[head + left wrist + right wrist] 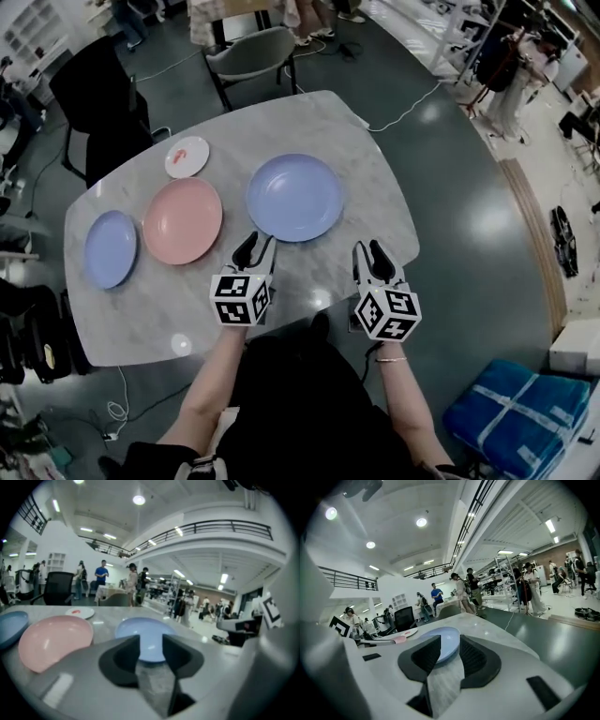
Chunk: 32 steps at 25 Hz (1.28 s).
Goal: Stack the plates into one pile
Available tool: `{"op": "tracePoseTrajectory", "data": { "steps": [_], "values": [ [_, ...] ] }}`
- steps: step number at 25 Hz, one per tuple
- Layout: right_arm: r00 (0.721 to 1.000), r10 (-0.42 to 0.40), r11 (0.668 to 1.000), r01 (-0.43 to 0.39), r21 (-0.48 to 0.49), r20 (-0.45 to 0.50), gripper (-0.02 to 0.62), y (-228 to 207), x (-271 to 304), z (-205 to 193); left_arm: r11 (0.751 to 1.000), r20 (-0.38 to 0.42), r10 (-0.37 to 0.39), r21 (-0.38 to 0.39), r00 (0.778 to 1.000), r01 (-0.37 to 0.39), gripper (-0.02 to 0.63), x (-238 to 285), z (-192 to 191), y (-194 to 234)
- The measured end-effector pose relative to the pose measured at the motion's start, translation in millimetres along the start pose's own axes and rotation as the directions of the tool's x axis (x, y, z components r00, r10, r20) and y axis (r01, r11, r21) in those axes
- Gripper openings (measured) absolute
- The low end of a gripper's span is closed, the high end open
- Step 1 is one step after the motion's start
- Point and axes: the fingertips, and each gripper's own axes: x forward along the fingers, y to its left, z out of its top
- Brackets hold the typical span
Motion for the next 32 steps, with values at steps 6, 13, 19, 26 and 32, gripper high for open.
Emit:
{"op": "tracePoseTrajectory", "data": {
  "steps": [6, 13, 19, 26, 32],
  "values": [
    [0.992, 0.107, 0.994, -0.108, -0.011, -0.072, 0.114, -10, 49, 0, 0.986, -0.008, 0.15, -0.069, 0.989, -0.15, 0.149, 11, -4, 22],
    [0.981, 0.132, 0.991, -0.135, -0.007, -0.142, 0.116, -12, 95, -7, 0.962, -0.046, 0.218, -0.158, 0.975, -0.222, 0.149, 29, -12, 50],
    [0.967, 0.106, 0.993, -0.115, -0.026, -0.234, 0.129, -8, 130, -29, 0.938, -0.098, 0.231, -0.241, 0.968, -0.248, 0.149, 45, -26, 85],
    [0.947, 0.048, 0.995, -0.073, -0.069, -0.318, 0.137, -14, 158, -41, 0.926, -0.148, 0.206, -0.29, 0.967, -0.242, 0.149, 72, -35, 100],
    [0.924, 0.04, 0.994, -0.076, -0.082, -0.381, 0.137, -12, 173, -55, 0.923, -0.183, 0.182, -0.306, 0.966, -0.232, 0.147, 87, -44, 104]
  ]
}}
